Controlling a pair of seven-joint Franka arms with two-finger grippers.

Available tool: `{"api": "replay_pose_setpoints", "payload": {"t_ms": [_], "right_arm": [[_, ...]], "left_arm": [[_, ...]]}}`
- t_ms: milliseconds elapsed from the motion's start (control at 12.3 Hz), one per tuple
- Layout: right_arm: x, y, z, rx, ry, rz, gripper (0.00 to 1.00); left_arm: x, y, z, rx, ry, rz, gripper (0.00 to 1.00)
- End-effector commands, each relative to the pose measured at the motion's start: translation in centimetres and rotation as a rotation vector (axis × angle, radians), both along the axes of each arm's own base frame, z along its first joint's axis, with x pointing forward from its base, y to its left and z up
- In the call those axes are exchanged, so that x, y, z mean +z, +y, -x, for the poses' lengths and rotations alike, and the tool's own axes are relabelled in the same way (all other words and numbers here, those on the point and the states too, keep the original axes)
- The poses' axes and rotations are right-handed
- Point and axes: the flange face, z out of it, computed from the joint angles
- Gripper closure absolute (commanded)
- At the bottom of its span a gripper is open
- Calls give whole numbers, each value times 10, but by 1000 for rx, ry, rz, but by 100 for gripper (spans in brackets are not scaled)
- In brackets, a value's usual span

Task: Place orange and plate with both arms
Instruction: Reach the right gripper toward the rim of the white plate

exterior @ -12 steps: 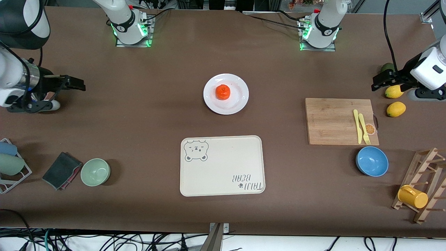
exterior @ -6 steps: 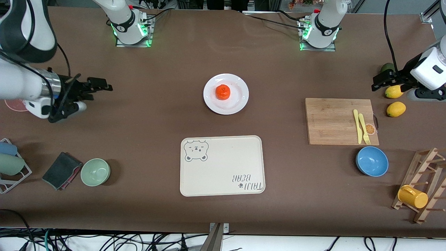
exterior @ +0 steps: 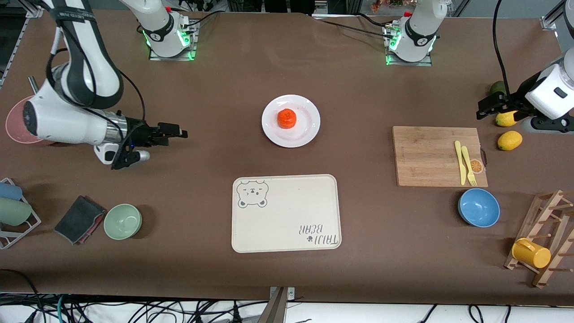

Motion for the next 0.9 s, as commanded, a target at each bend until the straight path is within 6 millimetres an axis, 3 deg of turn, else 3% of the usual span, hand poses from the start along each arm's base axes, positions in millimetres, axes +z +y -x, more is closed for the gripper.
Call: {"api": "replay_pose_setpoints", "payload": {"t_ms": [0,163,407,570,814], "right_arm": [[-19,-10,12,-6,-37,-4,0],[-31,-1,21,-19,-10,-42,0],[-58,67,45,-55,3,-116,0],[-75,103,59,-65,5,-135,0],[-101,159,94,-187,-6,-164,0]], "left_arm": [[5,6,-3,-24,18,15,0],[5,4,-3,-25,15,15,0],[4,6,-3,-36,17,19,0],[5,5,-4,-37,8,20,0],[7,6,-4,-35,-3,22,0]]}}
